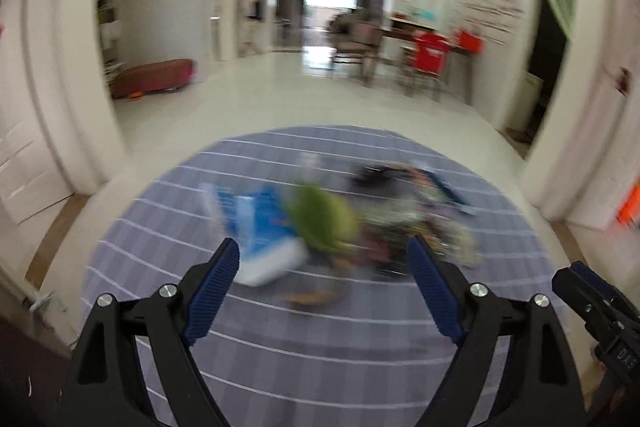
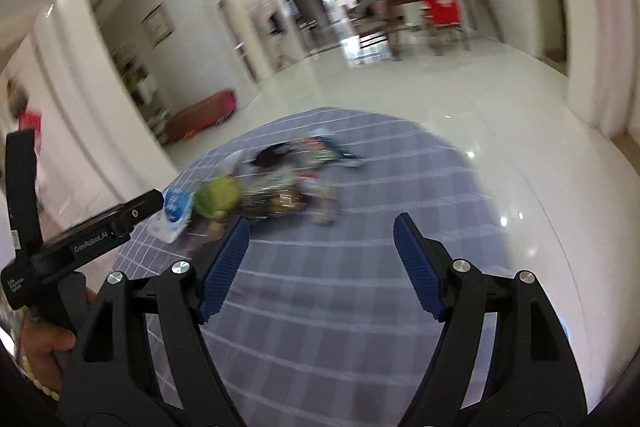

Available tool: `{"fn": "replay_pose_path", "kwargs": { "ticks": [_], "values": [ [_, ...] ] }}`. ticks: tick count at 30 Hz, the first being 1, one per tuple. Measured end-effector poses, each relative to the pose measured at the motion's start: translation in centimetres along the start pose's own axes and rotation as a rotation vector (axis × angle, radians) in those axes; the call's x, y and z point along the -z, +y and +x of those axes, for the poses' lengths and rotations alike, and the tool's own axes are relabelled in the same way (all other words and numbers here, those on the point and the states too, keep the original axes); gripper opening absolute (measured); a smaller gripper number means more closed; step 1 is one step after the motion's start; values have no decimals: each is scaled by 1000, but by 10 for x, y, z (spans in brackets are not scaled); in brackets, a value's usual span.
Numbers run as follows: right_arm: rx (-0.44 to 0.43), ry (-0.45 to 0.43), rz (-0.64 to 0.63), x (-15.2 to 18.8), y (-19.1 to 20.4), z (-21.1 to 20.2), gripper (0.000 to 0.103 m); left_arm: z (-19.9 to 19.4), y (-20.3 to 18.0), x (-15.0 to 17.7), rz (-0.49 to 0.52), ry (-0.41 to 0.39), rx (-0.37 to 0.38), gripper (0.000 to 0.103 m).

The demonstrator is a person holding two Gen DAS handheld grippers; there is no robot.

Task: Collect trash
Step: 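Grasp the green leaves with the right gripper while the left gripper grasps the toothpaste box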

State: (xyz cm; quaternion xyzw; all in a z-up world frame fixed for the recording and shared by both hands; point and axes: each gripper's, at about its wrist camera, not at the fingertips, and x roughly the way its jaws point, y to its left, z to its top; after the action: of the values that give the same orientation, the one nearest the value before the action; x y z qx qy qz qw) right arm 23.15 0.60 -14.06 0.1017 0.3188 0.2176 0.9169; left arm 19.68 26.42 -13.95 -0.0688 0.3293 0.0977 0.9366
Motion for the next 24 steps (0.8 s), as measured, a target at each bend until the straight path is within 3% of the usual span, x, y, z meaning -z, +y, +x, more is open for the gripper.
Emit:
{"fn": "replay_pose_path", "kwargs": {
  "ticks": [3, 8, 13, 15, 18, 22, 24],
  "values": [
    [-25, 46, -62, -9, 38, 43, 74, 15, 30, 2, -44, 22, -16, 84],
    [-41, 113, -131, -11, 76, 97, 74, 55, 67, 5, -97, 87, 36, 80],
    [-40, 173, -162, -9, 93, 140, 74, 85, 78, 8, -122, 160, 118, 46],
    [-41, 188, -173, -8, 98, 149, 74, 92, 82, 11, -136, 183, 140, 23],
    [-48, 206, -191, -9, 109, 166, 71, 90, 94, 11, -154, 161, 130, 14],
    [-62, 231, -218, -9, 118, 182, 62, 72, 112, 7, -205, 84, 83, 13],
    [-72, 268, -213, -6, 122, 194, 42, 66, 117, 5, -208, 68, 74, 13]
  ]
}}
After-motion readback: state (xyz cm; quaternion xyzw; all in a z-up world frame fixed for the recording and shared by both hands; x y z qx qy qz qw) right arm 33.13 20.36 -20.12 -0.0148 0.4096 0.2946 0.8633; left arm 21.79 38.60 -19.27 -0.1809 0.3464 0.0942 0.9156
